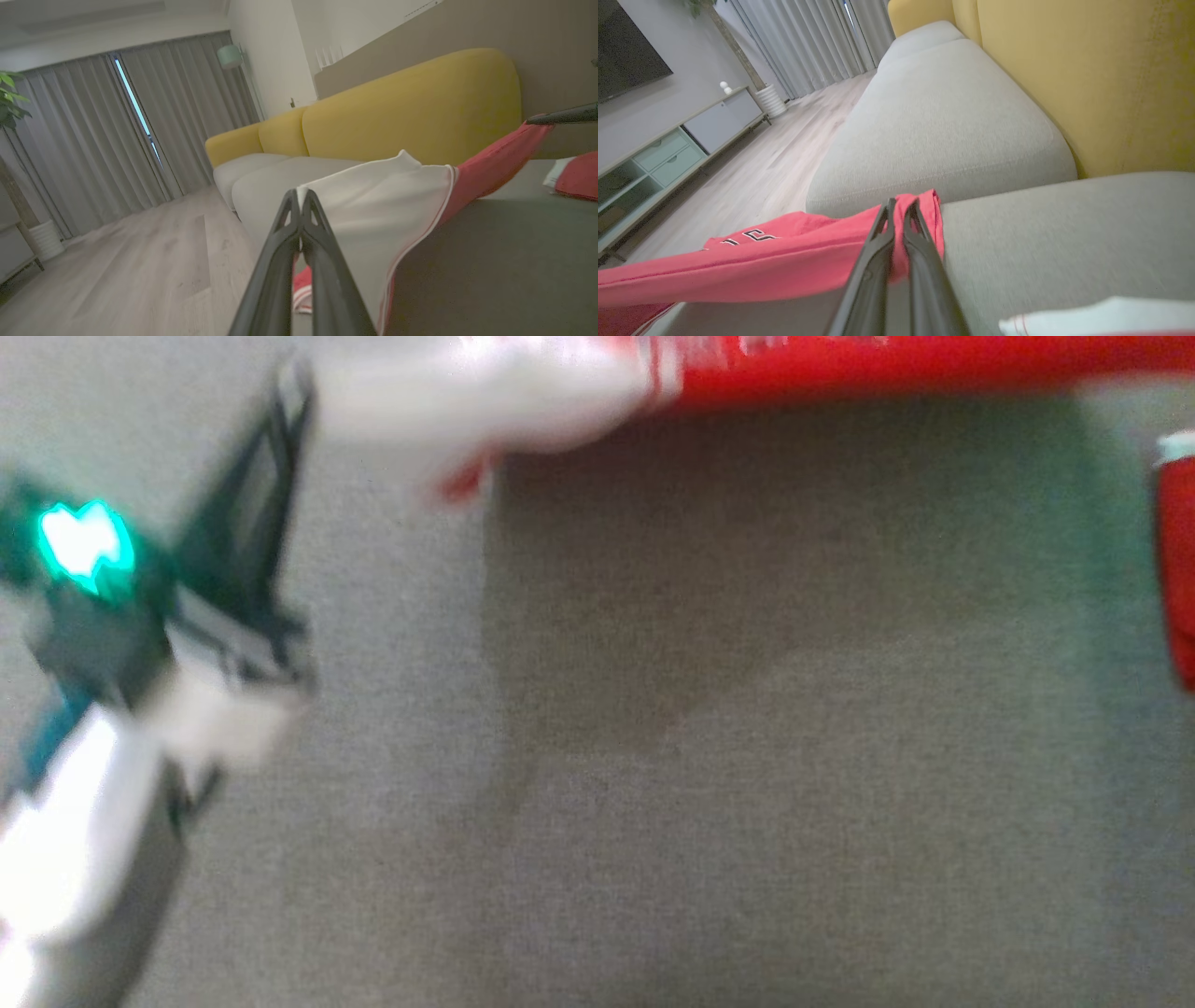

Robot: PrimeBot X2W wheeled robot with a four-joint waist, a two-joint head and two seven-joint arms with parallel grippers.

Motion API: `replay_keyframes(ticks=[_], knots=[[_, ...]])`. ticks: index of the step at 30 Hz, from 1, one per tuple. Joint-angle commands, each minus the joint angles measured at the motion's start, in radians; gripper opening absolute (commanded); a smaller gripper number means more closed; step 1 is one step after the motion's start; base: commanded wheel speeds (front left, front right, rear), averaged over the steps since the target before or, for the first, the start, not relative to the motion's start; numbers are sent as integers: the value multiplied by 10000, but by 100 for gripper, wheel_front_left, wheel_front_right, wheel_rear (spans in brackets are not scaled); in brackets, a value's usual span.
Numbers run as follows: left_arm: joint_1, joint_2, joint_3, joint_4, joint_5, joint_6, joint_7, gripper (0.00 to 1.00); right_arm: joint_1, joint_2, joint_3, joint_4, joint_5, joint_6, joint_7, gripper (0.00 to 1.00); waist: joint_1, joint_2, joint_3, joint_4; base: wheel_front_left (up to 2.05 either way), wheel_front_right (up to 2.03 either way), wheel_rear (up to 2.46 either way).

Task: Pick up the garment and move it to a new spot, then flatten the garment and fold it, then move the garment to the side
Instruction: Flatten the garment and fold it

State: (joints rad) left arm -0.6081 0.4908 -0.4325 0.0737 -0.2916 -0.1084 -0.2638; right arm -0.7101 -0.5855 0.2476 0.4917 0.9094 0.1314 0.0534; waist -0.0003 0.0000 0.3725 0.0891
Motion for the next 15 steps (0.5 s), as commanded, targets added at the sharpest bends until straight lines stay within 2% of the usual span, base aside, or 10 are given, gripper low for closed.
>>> replay_keyframes(ticks=[1, 4, 7, 15], knots=[[-63, 552, 579, -367, -35, 122, 21, 0, 240, -370, 15, -348, 90, -7, 6, 0, 3, 0, -707, 35, 0, 0, 0], [1940, 740, 415, -895, 16, 375, 21, 0, 1764, -497, -66, -860, 258, -7, -23, 0, 3, 0, -1206, -6, 0, 0, 0], [3517, 643, 143, -1418, -5, 714, 21, 0, 3246, -563, -344, -1392, 294, -7, -120, 0, 3, 0, -1538, 62, 0, 0, 0], [6138, 426, -261, -2018, -144, 1471, 64, 0, 6975, -87, -1715, -3027, 216, -7, -404, 0, 3, 0, -2109, 204, 0, 0, 0]])
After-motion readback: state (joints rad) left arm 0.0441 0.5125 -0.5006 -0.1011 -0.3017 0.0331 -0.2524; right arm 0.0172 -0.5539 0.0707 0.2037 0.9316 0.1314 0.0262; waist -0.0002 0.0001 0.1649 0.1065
